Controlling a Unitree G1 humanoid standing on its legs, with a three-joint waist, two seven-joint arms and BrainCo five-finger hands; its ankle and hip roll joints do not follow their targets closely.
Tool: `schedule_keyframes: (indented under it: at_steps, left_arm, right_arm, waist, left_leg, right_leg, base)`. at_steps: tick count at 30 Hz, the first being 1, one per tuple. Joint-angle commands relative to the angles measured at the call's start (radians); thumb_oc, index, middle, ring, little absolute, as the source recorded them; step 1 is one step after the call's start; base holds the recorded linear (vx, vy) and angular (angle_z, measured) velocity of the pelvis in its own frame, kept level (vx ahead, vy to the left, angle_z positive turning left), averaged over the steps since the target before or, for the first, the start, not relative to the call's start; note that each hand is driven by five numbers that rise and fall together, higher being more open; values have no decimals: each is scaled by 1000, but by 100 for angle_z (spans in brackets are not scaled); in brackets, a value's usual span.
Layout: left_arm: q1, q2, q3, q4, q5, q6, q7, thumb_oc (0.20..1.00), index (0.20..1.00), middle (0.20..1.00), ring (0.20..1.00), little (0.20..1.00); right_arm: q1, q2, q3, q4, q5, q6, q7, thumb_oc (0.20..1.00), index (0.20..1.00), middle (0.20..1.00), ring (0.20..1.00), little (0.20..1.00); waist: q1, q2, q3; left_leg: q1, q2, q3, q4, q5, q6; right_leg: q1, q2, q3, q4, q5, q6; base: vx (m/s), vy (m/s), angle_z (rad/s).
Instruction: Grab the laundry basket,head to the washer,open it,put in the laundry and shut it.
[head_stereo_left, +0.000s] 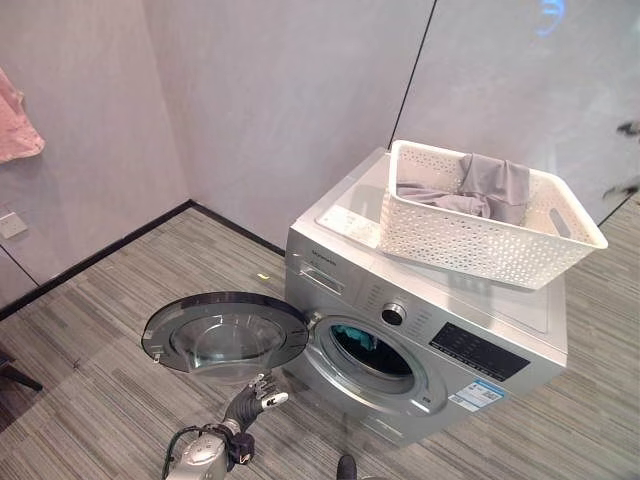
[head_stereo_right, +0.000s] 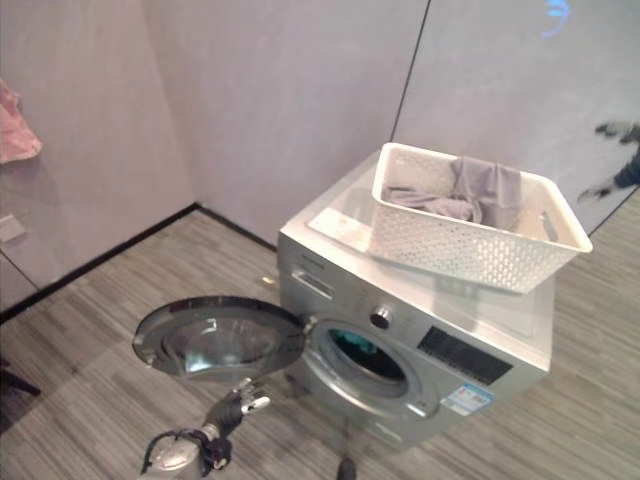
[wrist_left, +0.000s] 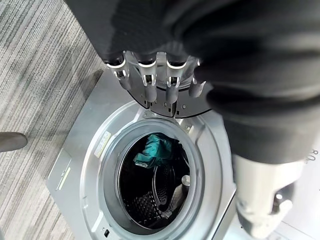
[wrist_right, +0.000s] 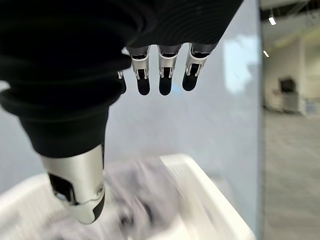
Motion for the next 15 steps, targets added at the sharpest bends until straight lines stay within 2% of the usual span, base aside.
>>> schedule_keyframes:
  at_steps: [1,7,15]
  left_arm:
    - [-56,20,-5,-60,-7,-69,-33,1000,1000,1000,1000,1000]
    - [-47,16,-7,-68,-12,-69,-35,1000,1000,1000,1000,1000]
    - [-24,23,4,-80,-25,-70,-34,1000,1000,1000,1000,1000]
  right_arm:
    - [-104,12,-48,44,-7,-19,1,1000,1000,1000,1000,1000]
    - [-26,73,-102,41,-5,-9,16,1000,1000,1000,1000,1000]
    - [-24,136,-102,82,-18,-4,22,1000,1000,1000,1000,1000]
  waist:
    - [32,-32,39]
    - [50,-30,52]
    - [77,-28,67]
  left_leg:
    - [-16,80,-58,50,-66,-29]
    - [-24,85,-60,44,-56,-33]
    - [-52,89,-75,36,-37,-40]
  right_leg:
    - [46,-4,37,49,-144,31]
    - [46,1,28,34,-142,31]
    - [40,6,12,12,-137,28]
  base:
    - [9,-44,-4]
    - [0,-10,1]
    - [-2,-25,7]
